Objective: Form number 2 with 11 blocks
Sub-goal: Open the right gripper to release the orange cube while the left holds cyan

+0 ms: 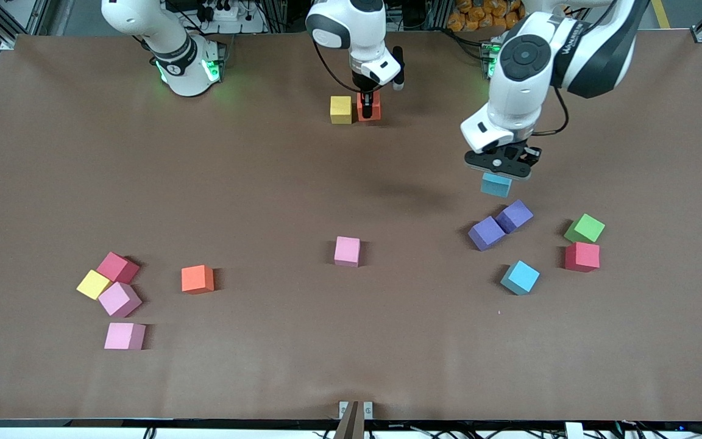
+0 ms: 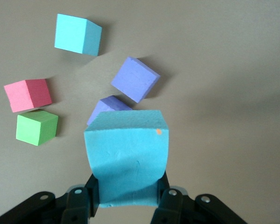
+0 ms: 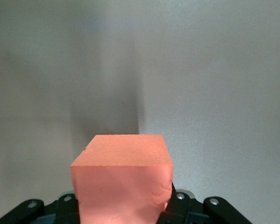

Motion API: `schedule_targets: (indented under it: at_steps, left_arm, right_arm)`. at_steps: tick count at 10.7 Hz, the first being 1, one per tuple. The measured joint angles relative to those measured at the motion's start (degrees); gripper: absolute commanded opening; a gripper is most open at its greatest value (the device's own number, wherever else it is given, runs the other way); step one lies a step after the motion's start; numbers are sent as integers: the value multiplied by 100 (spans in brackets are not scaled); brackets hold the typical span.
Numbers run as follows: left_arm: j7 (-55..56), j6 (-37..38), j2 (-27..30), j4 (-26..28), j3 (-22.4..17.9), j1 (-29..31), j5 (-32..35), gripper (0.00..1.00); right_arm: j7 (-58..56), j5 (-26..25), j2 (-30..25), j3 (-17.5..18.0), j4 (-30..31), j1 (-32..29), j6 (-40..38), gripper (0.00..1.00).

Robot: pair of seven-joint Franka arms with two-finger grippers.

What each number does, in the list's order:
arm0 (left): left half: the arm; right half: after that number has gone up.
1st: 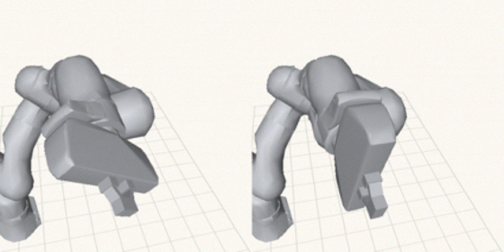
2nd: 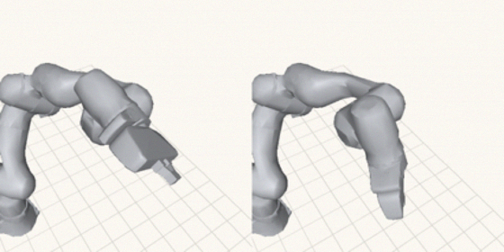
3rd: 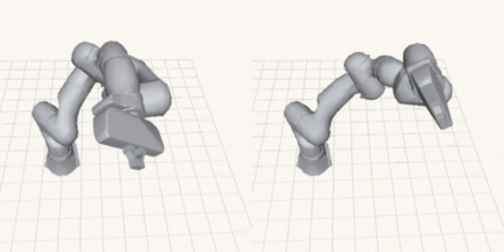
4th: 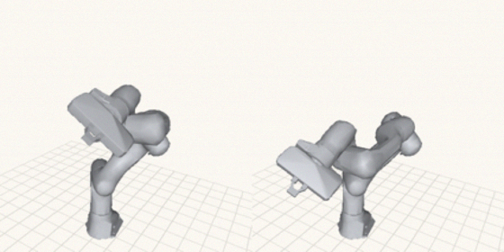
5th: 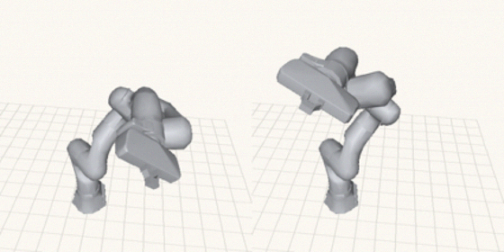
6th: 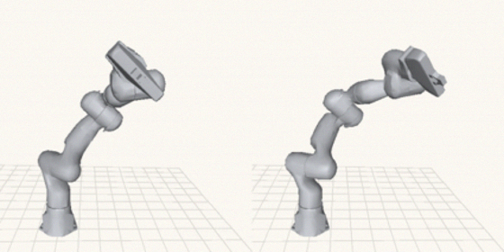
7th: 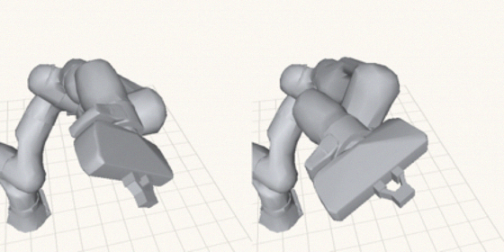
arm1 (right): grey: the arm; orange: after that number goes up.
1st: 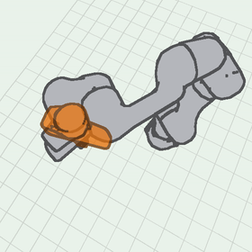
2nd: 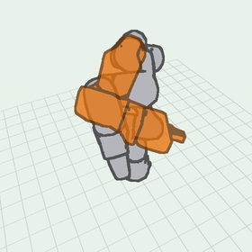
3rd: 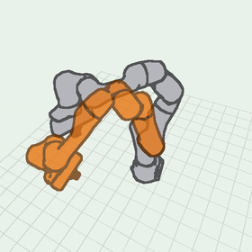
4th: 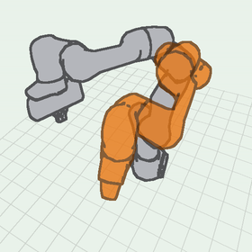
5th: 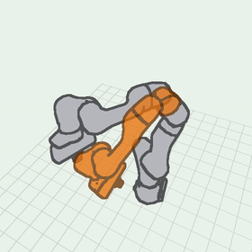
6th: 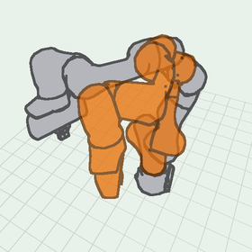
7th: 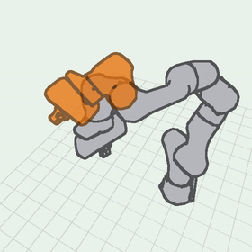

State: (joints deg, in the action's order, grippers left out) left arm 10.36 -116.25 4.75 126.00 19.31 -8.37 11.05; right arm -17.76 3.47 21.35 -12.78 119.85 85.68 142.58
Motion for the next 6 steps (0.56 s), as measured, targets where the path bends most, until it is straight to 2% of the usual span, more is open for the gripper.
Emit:
schedule_targets:
  at_steps: [3,6]
  left_arm:
    - [-42,1,-2,-17,-262,6,0,4]
    - [-59,9,-14,-17,-341,7,0,4]
  right_arm:
    - [75,0,-2,3,36,23,8,21]
    - [90,0,-4,3,43,24,10,21]
